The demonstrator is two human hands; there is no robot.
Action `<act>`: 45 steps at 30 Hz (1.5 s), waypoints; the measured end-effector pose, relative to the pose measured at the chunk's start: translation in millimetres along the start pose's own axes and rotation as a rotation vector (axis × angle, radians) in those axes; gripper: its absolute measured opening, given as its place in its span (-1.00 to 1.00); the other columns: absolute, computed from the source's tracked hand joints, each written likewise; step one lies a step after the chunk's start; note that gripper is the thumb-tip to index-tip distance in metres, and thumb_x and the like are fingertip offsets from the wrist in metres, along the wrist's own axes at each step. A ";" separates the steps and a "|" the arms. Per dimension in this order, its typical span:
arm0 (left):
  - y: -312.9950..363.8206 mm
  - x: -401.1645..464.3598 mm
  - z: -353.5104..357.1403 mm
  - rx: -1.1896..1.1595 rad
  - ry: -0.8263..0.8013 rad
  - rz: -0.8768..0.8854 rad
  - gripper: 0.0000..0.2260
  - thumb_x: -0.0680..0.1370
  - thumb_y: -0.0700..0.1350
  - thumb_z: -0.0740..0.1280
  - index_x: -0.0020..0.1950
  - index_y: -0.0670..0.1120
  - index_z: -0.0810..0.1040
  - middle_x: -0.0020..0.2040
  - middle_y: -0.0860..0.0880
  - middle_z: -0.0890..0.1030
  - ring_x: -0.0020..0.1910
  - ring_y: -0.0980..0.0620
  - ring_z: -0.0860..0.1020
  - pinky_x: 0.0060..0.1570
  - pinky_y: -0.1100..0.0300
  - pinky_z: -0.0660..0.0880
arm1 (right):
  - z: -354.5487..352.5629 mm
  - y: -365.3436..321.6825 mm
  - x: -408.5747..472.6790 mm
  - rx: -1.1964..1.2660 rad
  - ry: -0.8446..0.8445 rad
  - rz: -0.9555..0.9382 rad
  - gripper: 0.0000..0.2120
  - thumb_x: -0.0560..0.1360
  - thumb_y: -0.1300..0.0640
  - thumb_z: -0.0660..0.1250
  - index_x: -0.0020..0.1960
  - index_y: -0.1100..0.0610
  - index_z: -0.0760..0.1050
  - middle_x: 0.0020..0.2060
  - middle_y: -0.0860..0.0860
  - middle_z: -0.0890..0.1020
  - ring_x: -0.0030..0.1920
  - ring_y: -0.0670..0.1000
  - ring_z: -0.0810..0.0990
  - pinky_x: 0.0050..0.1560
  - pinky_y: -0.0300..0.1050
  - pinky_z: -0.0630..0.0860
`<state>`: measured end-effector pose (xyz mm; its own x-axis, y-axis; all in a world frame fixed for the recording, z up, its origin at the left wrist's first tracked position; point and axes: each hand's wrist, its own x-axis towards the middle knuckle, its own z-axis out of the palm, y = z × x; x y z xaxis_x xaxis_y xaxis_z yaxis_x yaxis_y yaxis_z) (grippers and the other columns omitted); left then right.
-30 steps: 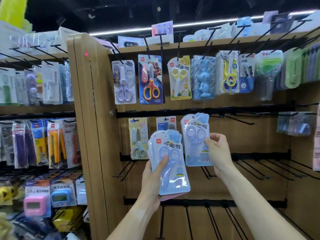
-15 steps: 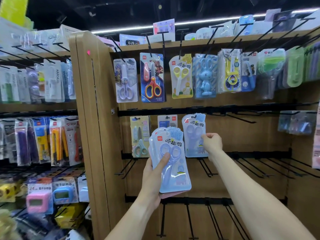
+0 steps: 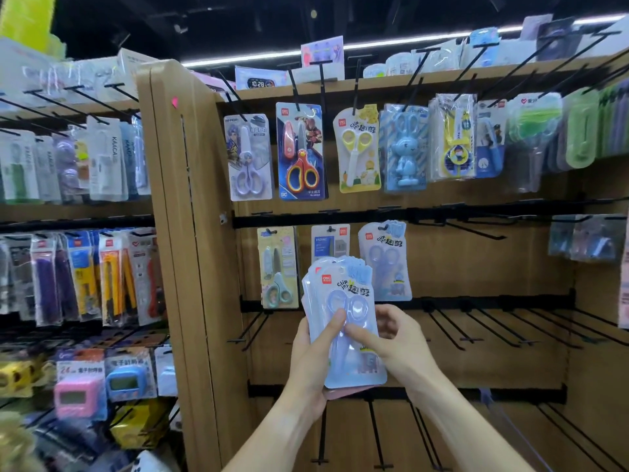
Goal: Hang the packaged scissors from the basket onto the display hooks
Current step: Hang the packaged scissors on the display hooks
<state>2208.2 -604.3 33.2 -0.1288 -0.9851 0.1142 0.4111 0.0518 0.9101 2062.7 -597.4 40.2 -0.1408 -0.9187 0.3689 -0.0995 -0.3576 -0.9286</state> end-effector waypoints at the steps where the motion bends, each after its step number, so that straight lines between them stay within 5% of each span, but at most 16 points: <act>1: -2.1 -0.5 -0.2 0.002 0.007 0.011 -0.58 0.51 0.08 0.56 0.33 0.10 0.58 0.17 -0.06 0.75 0.09 -0.20 0.74 0.04 -0.42 0.63 | -2.0 -1.6 -2.6 0.002 -0.008 0.011 -0.59 0.37 0.07 0.66 0.15 0.09 0.63 -0.03 -0.06 0.77 -0.02 -0.06 0.75 0.00 -0.09 0.68; 6: -5.1 2.3 -1.7 -0.017 0.006 0.059 -0.57 0.57 0.12 0.47 0.41 0.06 0.54 0.22 -0.10 0.73 0.16 -0.22 0.72 0.20 -0.38 0.59 | -12.0 -4.4 -9.9 0.067 -0.022 0.055 -0.64 0.45 0.09 0.59 0.18 0.17 0.60 -0.02 -0.02 0.77 -0.02 0.00 0.77 -0.10 -0.10 0.69; 11: -9.0 2.8 -2.9 -0.024 0.024 0.058 -0.63 0.61 0.12 0.44 0.38 0.07 0.56 0.21 -0.08 0.73 0.16 -0.21 0.72 0.22 -0.38 0.58 | -21.6 -0.4 -13.7 0.100 0.005 0.073 -0.63 0.48 0.07 0.55 0.21 0.15 0.54 0.00 0.01 0.78 -0.01 0.06 0.78 0.05 0.15 0.69; 18: -13.6 3.4 -6.1 0.046 0.031 0.128 -0.49 0.48 0.02 0.57 0.39 -0.02 0.53 0.21 -0.08 0.73 0.17 -0.16 0.72 0.23 -0.29 0.61 | -24.6 4.6 -11.2 0.077 0.005 0.040 -0.67 0.49 0.07 0.55 0.18 0.12 0.55 -0.01 -0.02 0.77 -0.01 0.02 0.77 0.04 0.11 0.70; 23: -14.6 2.9 -6.0 0.022 0.065 0.130 -0.59 0.52 -0.05 0.55 0.34 0.01 0.55 0.16 -0.04 0.75 0.09 -0.08 0.75 -0.01 -0.02 0.70 | -33.3 -8.4 15.6 0.119 0.193 -0.020 -0.78 0.59 0.12 0.46 0.18 0.12 0.51 0.01 0.04 0.74 -0.06 0.02 0.75 -0.23 -0.10 0.66; 26: -12.2 2.4 -7.9 0.043 0.067 0.132 -0.57 0.50 0.00 0.56 0.33 0.03 0.55 0.17 -0.04 0.74 0.12 -0.09 0.74 0.12 -0.13 0.68 | -41.1 -23.7 37.6 0.108 0.244 -0.058 -0.80 0.62 0.11 0.42 0.19 0.13 0.49 0.04 0.04 0.71 -0.05 0.01 0.72 -0.30 -0.16 0.60; 40: 3.1 -2.7 -11.1 0.059 0.066 0.162 -0.57 0.52 -0.01 0.55 0.34 0.02 0.54 0.14 -0.01 0.75 0.08 -0.08 0.75 0.02 -0.08 0.71 | -43.4 -25.0 88.3 -0.005 0.188 0.036 -0.79 0.65 0.08 0.37 0.21 0.16 0.47 0.05 0.04 0.67 -0.03 0.03 0.64 -0.22 -0.12 0.50; 45: 5.8 -4.8 -11.8 0.053 0.051 0.155 -0.56 0.51 -0.02 0.56 0.35 0.01 0.53 0.15 -0.03 0.75 0.08 -0.10 0.75 0.04 -0.09 0.70 | -36.9 -17.2 121.8 -0.166 0.208 0.070 -0.95 0.65 0.10 0.31 0.04 0.06 0.48 0.02 0.06 0.66 -0.06 0.04 0.63 -0.10 0.04 0.61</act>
<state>2221.9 -601.3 33.2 -0.0209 -0.9715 0.2360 0.3738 0.2113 0.9031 2011.0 -696.9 102.6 -0.3501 -0.8801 0.3208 -0.2405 -0.2465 -0.9388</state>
